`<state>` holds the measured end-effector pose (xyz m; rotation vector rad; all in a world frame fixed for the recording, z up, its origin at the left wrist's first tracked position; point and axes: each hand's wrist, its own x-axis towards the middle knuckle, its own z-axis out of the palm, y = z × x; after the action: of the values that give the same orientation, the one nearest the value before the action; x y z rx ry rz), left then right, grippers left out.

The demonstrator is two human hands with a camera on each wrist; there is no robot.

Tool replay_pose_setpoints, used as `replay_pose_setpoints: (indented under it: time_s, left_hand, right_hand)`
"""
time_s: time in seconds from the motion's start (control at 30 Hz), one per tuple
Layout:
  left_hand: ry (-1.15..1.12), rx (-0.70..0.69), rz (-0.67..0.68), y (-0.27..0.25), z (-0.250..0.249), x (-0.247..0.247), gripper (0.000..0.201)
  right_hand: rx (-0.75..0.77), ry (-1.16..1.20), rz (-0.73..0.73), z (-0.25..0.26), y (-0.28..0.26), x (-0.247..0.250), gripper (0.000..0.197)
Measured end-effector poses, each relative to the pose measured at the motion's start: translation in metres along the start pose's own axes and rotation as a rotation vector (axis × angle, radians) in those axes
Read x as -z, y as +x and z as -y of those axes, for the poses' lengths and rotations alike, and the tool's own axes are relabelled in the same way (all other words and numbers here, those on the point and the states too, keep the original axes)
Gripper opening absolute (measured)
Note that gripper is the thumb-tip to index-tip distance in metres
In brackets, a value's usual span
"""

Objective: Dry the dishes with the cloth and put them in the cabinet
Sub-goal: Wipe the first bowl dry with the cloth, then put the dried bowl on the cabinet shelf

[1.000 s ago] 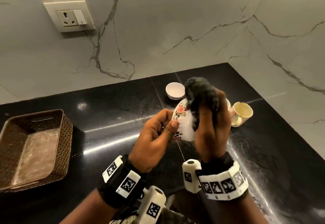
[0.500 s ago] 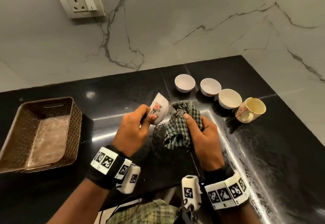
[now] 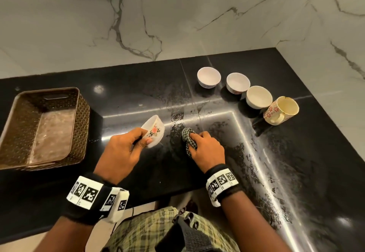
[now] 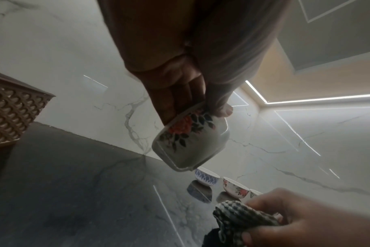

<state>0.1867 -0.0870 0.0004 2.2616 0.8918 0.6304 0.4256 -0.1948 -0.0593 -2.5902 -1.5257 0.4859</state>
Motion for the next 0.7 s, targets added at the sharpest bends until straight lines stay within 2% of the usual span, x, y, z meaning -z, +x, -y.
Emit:
replay_pose_setpoints:
  time_s: [0.2, 0.4, 0.47, 0.53, 0.6, 0.7]
  left_hand:
    - [0.003, -0.012, 0.070, -0.003, -0.004, -0.010, 0.031]
    - [0.030, -0.029, 0.097, 0.002, -0.010, -0.012, 0.045]
    - [0.005, -0.042, 0.084, 0.006, -0.015, -0.011, 0.045]
    - [-0.059, -0.058, 0.054, 0.012, -0.024, -0.009, 0.041]
    - [-0.185, -0.070, 0.023, 0.023, -0.037, -0.005, 0.030]
    - [-0.352, -0.124, -0.003, 0.047, -0.067, 0.009, 0.017]
  right_hand:
    - [0.001, -0.025, 0.004, 0.003, -0.003, -0.001, 0.046]
    - [-0.021, -0.008, 0.028, -0.003, -0.008, 0.010, 0.085]
    - [-0.004, 0.003, 0.015, -0.006, -0.012, 0.024, 0.091]
    - [0.069, 0.131, -0.044, -0.009, -0.017, 0.043, 0.085]
    - [0.213, 0.430, -0.119, -0.004, -0.023, 0.067, 0.084]
    - [0.457, 0.771, -0.197, 0.015, -0.030, 0.105, 0.099]
